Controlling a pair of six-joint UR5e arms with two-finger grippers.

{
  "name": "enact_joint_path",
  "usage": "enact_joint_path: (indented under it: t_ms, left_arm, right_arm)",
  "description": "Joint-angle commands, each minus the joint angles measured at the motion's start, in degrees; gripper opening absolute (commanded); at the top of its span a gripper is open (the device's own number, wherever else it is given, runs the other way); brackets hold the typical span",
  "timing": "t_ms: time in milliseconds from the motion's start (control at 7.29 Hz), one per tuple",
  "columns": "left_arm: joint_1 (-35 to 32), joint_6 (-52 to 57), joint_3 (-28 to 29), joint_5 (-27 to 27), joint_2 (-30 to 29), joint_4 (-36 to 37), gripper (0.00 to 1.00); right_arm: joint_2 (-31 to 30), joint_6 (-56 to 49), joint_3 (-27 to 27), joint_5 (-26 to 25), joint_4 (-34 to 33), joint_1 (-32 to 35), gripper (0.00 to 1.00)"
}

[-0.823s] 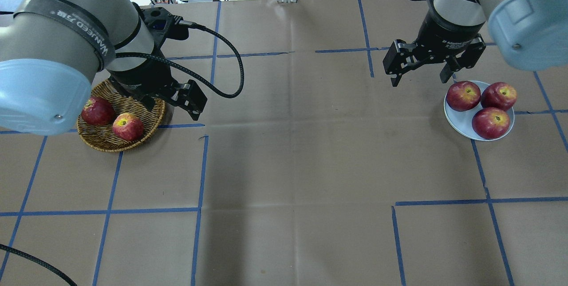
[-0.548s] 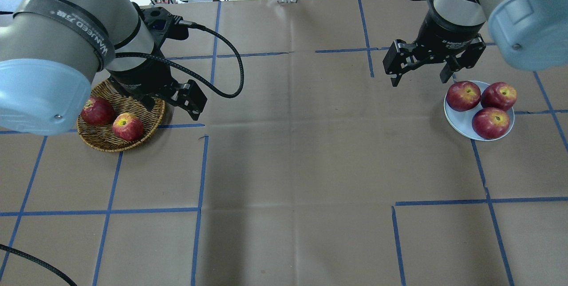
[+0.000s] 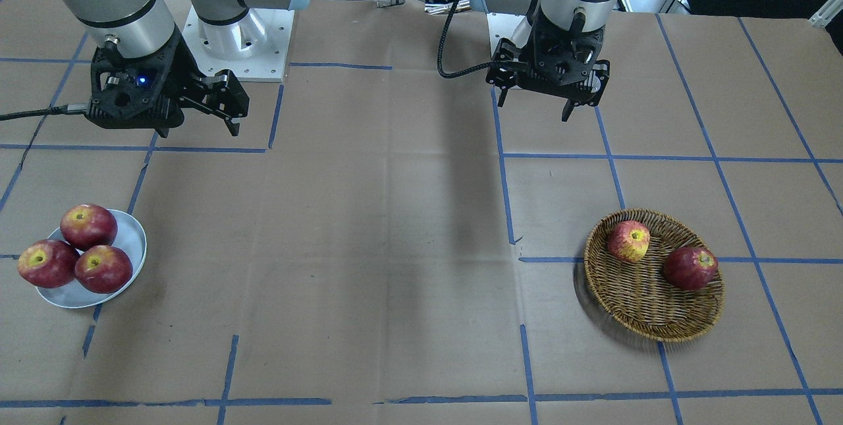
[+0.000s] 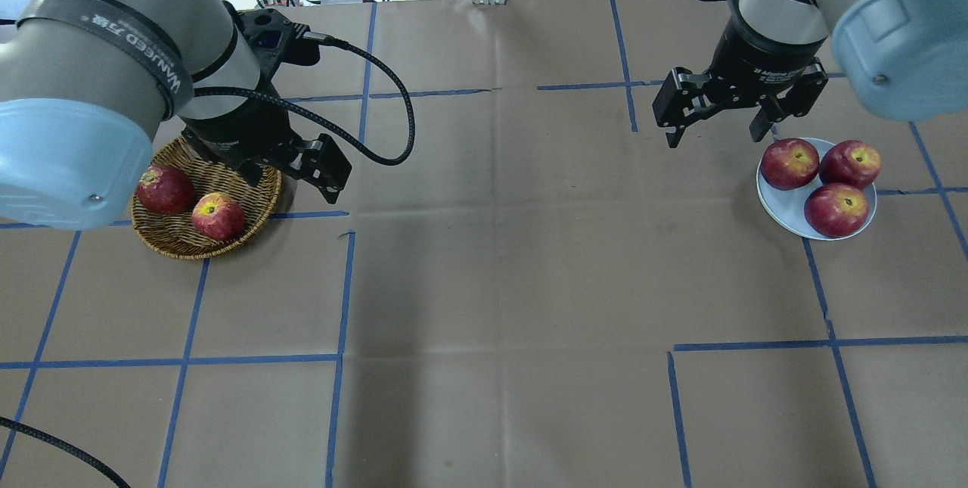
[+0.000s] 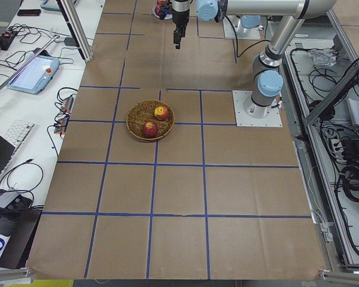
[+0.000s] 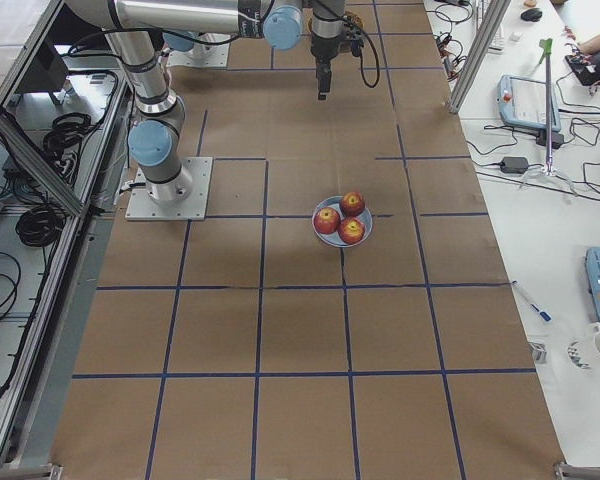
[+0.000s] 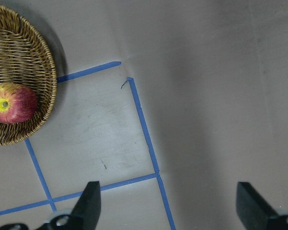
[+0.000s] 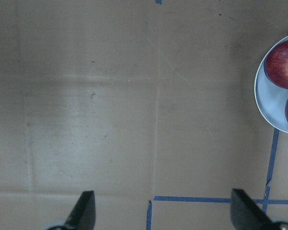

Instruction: Transfer apple from basket to plate

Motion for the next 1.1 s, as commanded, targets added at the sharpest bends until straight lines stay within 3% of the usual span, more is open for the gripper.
enact_joint_path:
  t_ms: [0,960]
  left_arm:
    - [-0.07,0.07,0.64,0.0,0.32,-0.53,0.99]
    - [0.28,0.16,-0.58,0.0,1.38,-0.71,0.99]
  right_arm:
    - [0.0,0.0,0.0,0.0,0.0,0.0,1.0]
    - [0.0,0.0,0.0,0.0,0.0,-0.09,1.0]
